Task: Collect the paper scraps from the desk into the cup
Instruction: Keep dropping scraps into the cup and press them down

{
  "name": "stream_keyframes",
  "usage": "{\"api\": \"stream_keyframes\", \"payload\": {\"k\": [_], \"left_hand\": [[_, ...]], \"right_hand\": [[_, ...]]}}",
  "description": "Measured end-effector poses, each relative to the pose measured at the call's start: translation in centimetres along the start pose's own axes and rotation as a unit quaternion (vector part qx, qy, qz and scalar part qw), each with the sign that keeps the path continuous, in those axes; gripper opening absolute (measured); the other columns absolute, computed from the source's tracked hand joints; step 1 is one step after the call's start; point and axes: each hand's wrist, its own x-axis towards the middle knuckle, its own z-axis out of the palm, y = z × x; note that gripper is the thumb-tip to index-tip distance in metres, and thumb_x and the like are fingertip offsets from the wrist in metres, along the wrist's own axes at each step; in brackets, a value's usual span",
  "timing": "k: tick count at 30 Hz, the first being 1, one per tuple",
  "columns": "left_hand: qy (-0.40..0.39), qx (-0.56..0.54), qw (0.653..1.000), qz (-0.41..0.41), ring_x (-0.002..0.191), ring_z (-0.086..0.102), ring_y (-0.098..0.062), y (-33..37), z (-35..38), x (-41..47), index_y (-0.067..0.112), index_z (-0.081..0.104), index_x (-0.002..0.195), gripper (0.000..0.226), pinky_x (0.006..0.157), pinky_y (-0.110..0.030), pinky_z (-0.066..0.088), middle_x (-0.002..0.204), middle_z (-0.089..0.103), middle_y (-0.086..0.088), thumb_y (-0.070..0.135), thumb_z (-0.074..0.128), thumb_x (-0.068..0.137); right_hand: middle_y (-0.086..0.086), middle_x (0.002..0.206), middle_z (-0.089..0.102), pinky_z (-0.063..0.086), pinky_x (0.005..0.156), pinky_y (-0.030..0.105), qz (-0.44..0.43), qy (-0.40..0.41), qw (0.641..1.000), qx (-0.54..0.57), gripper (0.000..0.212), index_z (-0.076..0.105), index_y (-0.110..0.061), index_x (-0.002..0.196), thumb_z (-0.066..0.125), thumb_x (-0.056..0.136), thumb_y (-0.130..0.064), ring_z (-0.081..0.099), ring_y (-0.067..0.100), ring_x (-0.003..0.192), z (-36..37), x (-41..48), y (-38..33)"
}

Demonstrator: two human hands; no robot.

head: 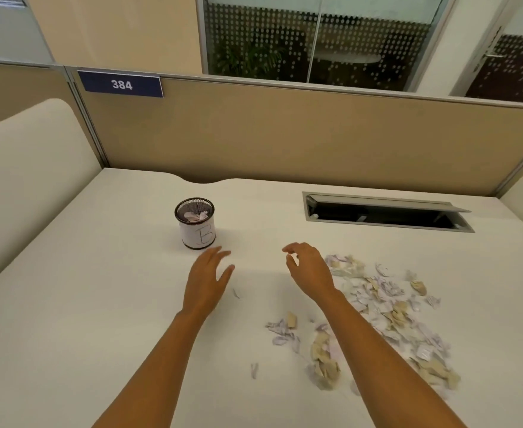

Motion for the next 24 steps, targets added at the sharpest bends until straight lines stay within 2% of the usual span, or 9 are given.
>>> {"api": "stream_keyframes", "payload": {"k": [4, 8, 10, 12, 15, 17, 21, 24], "left_hand": [[-0.116, 0.011, 0.992, -0.049, 0.144, 0.020, -0.017, 1.2, 3.6, -3.5, 0.024, 0.040, 0.140, 0.046, 0.119, -0.033, 0.015, 0.153, 0.031, 0.001, 0.039, 0.042, 0.096], [-0.192, 0.052, 0.980, -0.014, 0.147, 0.004, -0.011, 3.6, 6.1, -6.4, 0.031, 0.022, 0.147, 0.050, 0.120, -0.032, -0.001, 0.158, 0.013, 0.008, 0.043, 0.030, 0.099], [-0.218, 0.043, 0.975, 0.005, 0.147, 0.000, -0.008, 5.0, 6.8, -7.6, 0.032, 0.017, 0.148, 0.052, 0.120, -0.030, -0.004, 0.159, 0.009, 0.010, 0.044, 0.027, 0.099], [-0.244, 0.044, 0.968, 0.029, 0.146, -0.003, -0.005, 6.0, 7.3, -8.8, 0.033, 0.013, 0.148, 0.052, 0.120, -0.029, -0.006, 0.159, 0.006, 0.012, 0.046, 0.023, 0.099], [-0.254, 0.051, 0.964, 0.052, 0.145, -0.004, -0.002, 7.1, 7.9, -10.5, 0.035, 0.013, 0.148, 0.052, 0.120, -0.027, -0.006, 0.158, 0.006, 0.014, 0.047, 0.021, 0.098], [-0.248, 0.034, 0.967, 0.050, 0.145, -0.001, -0.001, 7.7, 8.0, -11.1, 0.037, 0.016, 0.147, 0.051, 0.119, -0.026, -0.006, 0.158, 0.008, 0.016, 0.048, 0.023, 0.098], [-0.246, 0.014, 0.966, 0.073, 0.145, 0.000, 0.000, 8.4, 8.0, -12.1, 0.046, 0.012, 0.143, 0.057, 0.120, -0.026, -0.004, 0.156, 0.009, 0.020, 0.063, 0.019, 0.089], [-0.244, 0.026, 0.964, 0.104, 0.143, -0.003, 0.005, 8.8, 8.3, -13.0, 0.058, 0.000, 0.136, 0.061, 0.119, -0.025, -0.006, 0.151, 0.001, 0.030, 0.076, 0.020, 0.081]], "right_hand": [[0.002, 0.132, 0.056, 0.040, 0.100, 0.031, 0.000, -0.002, 0.998, -0.070, 0.032, 0.057, -0.019, 0.126, 0.044, 0.097, -0.023, 0.050, 0.021, 0.121, -0.7, -3.9, 3.5], [0.001, 0.146, 0.042, 0.027, 0.112, 0.035, 0.014, 0.002, 0.988, -0.153, 0.038, 0.049, -0.023, 0.134, 0.037, 0.099, -0.033, 0.037, 0.020, 0.135, -1.1, -6.9, 6.1], [0.001, 0.146, 0.043, 0.025, 0.114, 0.036, 0.019, 0.042, 0.985, -0.169, 0.039, 0.050, -0.022, 0.134, 0.036, 0.099, -0.034, 0.037, 0.020, 0.136, -1.5, -8.2, 7.2], [0.004, 0.140, 0.051, 0.028, 0.112, 0.038, 0.036, 0.111, 0.982, -0.148, 0.037, 0.056, -0.017, 0.129, 0.040, 0.099, -0.030, 0.044, 0.023, 0.131, -2.3, -9.5, 8.4], [0.011, 0.127, 0.062, 0.037, 0.106, 0.041, 0.096, 0.229, 0.961, -0.125, 0.033, 0.062, -0.010, 0.122, 0.047, 0.096, -0.025, 0.055, 0.029, 0.120, -4.1, -11.4, 10.7], [0.013, 0.124, 0.063, 0.037, 0.107, 0.044, 0.154, 0.271, 0.942, -0.127, 0.033, 0.062, -0.008, 0.120, 0.046, 0.096, -0.024, 0.056, 0.030, 0.117, -5.2, -12.8, 12.6], [0.017, 0.131, 0.058, 0.027, 0.111, 0.050, 0.272, 0.310, 0.904, -0.115, 0.040, 0.060, -0.006, 0.123, 0.037, 0.098, -0.028, 0.049, 0.034, 0.126, -6.6, -15.8, 16.0], [0.020, 0.139, 0.050, 0.024, 0.114, 0.051, 0.312, 0.299, 0.899, -0.071, 0.054, 0.053, -0.003, 0.130, 0.026, 0.096, -0.035, 0.041, 0.037, 0.133, -6.2, -17.6, 16.8]]}}
